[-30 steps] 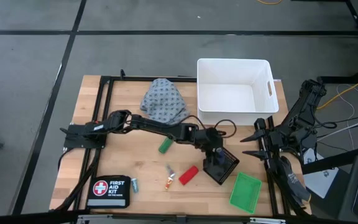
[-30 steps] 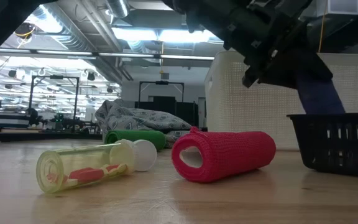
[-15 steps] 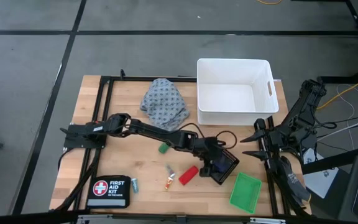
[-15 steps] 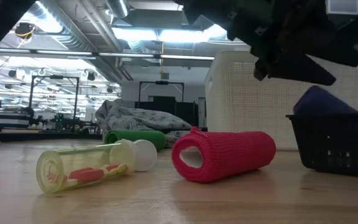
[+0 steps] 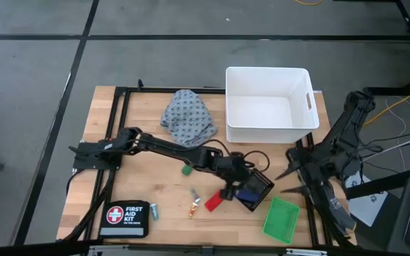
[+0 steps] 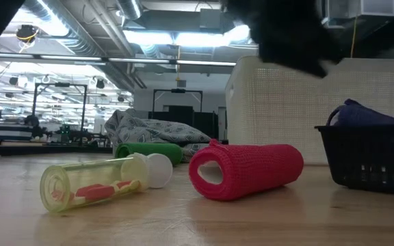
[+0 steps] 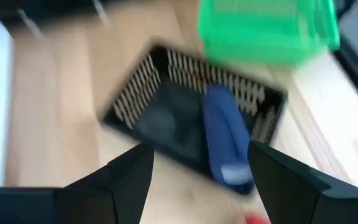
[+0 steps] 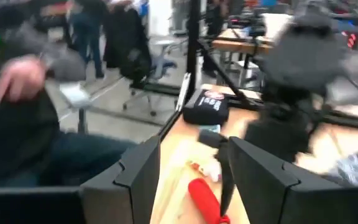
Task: Pick & Place Medicine items
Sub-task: Put the red bandage into the black bin, then put the green bandage into the black bin
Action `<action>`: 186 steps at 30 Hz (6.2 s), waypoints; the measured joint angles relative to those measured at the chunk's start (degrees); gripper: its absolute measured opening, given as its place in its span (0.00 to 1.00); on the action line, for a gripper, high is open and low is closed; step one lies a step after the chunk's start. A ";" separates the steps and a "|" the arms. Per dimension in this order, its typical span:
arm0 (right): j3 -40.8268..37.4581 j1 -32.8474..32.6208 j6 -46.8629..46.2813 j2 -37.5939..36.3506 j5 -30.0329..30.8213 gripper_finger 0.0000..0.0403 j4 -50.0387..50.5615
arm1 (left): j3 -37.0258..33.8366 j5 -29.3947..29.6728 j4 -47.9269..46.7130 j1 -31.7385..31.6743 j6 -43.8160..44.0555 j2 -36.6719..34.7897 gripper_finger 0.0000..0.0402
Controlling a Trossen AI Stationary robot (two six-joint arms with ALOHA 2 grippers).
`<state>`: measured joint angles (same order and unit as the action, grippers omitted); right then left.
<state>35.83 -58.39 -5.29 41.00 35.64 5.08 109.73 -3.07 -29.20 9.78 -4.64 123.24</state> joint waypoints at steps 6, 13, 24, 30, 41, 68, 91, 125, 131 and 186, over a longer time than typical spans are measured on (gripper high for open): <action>-0.04 1.41 3.46 6.80 7.49 0.47 -6.25 | -4.77 -2.01 -5.34 1.13 3.79 0.02 0.64; -0.04 1.68 -4.58 7.62 6.14 0.47 -5.56 | -15.59 -0.91 3.36 3.05 12.71 -4.62 0.64; -0.04 1.68 -11.65 7.64 2.32 0.47 -5.52 | -19.54 7.98 5.35 6.55 30.22 -6.20 0.64; -0.04 1.68 -13.78 7.64 1.10 0.47 -5.53 | -19.54 13.60 6.34 8.80 38.33 -5.92 0.64; -0.02 1.68 -13.36 7.64 -10.08 0.47 -5.50 | -19.51 20.59 6.82 12.45 56.86 -4.03 0.64; 0.04 1.73 -4.70 7.69 -10.84 0.47 -9.89 | -16.61 17.58 9.89 11.83 54.17 0.49 0.40; 0.03 1.73 -6.22 7.69 -8.02 0.47 -10.20 | 1.44 13.82 -2.36 4.20 31.36 -1.54 0.22; 0.02 1.73 -5.58 7.69 -8.13 0.47 -9.98 | 1.44 -1.66 41.37 -2.74 20.94 13.07 0.50; 0.02 1.73 -4.71 7.69 -8.00 0.47 -9.98 | 1.44 -1.74 41.21 -2.69 19.84 13.07 0.59; 0.02 1.66 -9.98 7.69 -11.23 0.47 -8.74 | -33.34 28.59 -16.70 10.07 62.37 -20.51 0.60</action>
<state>35.86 -56.73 -15.28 48.69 24.41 -3.67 76.40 25.51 -45.90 19.86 57.73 102.73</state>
